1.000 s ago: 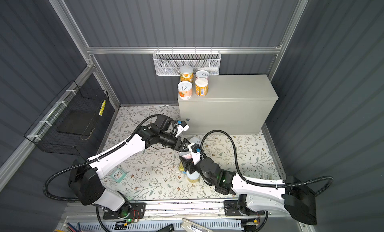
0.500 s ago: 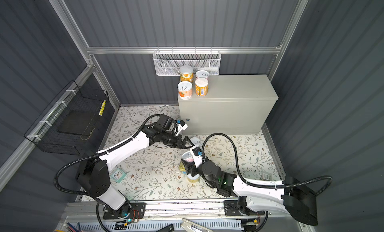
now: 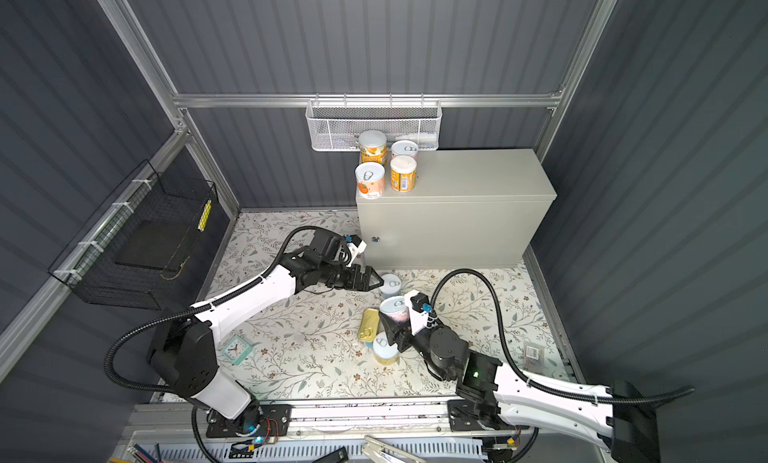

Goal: Place and organize the canned foods onto the counter
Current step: 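Open the left gripper and draw it back while the right gripper lifts the can, then carry the pink can with the right gripper up onto the cabinet top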

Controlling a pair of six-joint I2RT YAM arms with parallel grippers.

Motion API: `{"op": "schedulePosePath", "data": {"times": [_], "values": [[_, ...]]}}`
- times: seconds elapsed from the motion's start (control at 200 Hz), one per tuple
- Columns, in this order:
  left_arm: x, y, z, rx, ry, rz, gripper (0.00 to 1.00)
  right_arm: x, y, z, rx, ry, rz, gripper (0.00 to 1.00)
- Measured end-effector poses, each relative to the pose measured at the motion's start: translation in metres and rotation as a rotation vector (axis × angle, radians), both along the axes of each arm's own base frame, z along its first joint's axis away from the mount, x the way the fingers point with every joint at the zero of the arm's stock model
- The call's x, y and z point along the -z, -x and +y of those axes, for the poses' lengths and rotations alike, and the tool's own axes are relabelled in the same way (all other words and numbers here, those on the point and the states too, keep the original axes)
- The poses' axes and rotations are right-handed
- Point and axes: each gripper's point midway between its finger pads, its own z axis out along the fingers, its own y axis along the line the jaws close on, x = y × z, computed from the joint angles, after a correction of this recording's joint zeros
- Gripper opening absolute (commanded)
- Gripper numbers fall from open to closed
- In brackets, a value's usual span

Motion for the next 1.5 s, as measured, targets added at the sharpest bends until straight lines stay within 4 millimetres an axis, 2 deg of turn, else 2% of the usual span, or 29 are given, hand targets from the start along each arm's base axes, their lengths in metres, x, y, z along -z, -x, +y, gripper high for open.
{"op": "schedulePosePath", "data": {"times": [0.12, 0.305, 0.425, 0.57, 0.745, 0.975, 1.151, 1.326, 1.501], "values": [[0.005, 0.000, 0.012, -0.047, -0.021, -0.029, 1.00, 0.000, 0.000, -0.012, 0.035, 0.011, 0.005, 0.61], [-0.003, -0.006, 0.026, -0.104, -0.048, -0.110, 1.00, 0.008, -0.002, -0.021, 0.066, 0.070, 0.027, 0.61], [-0.004, -0.003, 0.039, -0.136, -0.067, -0.157, 1.00, -0.006, -0.006, -0.023, 0.081, 0.079, 0.024, 0.61], [-0.001, 0.001, 0.054, -0.171, -0.088, -0.205, 1.00, -0.046, -0.014, -0.020, 0.090, 0.052, -0.002, 0.62], [0.005, 0.003, 0.069, -0.199, -0.125, -0.264, 1.00, -0.103, -0.025, -0.020, 0.085, 0.008, -0.040, 0.62], [0.018, 0.008, 0.092, -0.242, -0.179, -0.333, 1.00, -0.174, -0.052, -0.039, 0.118, -0.030, -0.099, 0.62], [0.013, 0.012, 0.103, -0.273, -0.173, -0.390, 1.00, -0.226, -0.077, -0.045, 0.135, -0.011, -0.153, 0.62], [0.000, 0.009, 0.104, -0.291, -0.145, -0.430, 1.00, -0.265, -0.104, -0.045, 0.142, 0.016, -0.215, 0.62], [0.000, 0.009, 0.104, -0.293, -0.139, -0.437, 1.00, -0.283, -0.134, -0.048, 0.152, 0.031, -0.246, 0.62]]}}
